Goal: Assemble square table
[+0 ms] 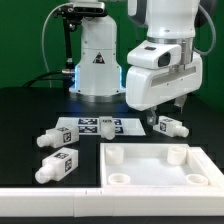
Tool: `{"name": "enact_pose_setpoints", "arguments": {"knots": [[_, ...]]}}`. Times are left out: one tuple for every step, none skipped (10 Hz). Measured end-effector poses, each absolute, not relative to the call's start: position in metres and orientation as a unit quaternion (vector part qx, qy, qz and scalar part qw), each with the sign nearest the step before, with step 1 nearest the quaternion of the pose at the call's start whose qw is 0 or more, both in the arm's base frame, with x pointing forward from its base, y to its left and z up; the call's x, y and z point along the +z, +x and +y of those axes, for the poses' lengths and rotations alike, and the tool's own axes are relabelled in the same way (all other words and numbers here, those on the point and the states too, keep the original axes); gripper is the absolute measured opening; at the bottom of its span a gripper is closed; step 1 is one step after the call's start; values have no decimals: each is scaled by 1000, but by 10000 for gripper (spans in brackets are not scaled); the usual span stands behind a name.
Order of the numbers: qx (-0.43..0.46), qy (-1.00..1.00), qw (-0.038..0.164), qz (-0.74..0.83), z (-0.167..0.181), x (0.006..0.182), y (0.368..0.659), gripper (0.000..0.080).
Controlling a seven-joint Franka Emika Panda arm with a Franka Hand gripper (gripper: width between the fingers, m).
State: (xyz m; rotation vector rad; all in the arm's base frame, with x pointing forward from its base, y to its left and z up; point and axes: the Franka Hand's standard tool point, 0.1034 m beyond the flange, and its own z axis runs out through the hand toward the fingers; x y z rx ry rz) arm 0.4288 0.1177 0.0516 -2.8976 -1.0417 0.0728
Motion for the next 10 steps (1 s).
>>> {"name": "enact_pose_setpoints", "arguments": {"knots": [[24, -952, 30, -304, 128, 48, 418, 649], [28, -954, 31, -296, 144, 42, 399, 649], [29, -953, 31, -300, 156, 36, 384, 649], [11, -952, 31, -305, 161, 29, 381, 649], [4, -952, 31, -306, 158, 20, 377, 649], [10, -952, 31, -305, 158, 21, 377, 649], [10, -952, 31, -305, 158, 21, 377, 535], [11, -952, 31, -305, 158, 20, 377, 535], [11, -952, 31, -305, 158, 20, 376, 328], [11, -952, 31, -305, 158, 20, 377, 279]]}}
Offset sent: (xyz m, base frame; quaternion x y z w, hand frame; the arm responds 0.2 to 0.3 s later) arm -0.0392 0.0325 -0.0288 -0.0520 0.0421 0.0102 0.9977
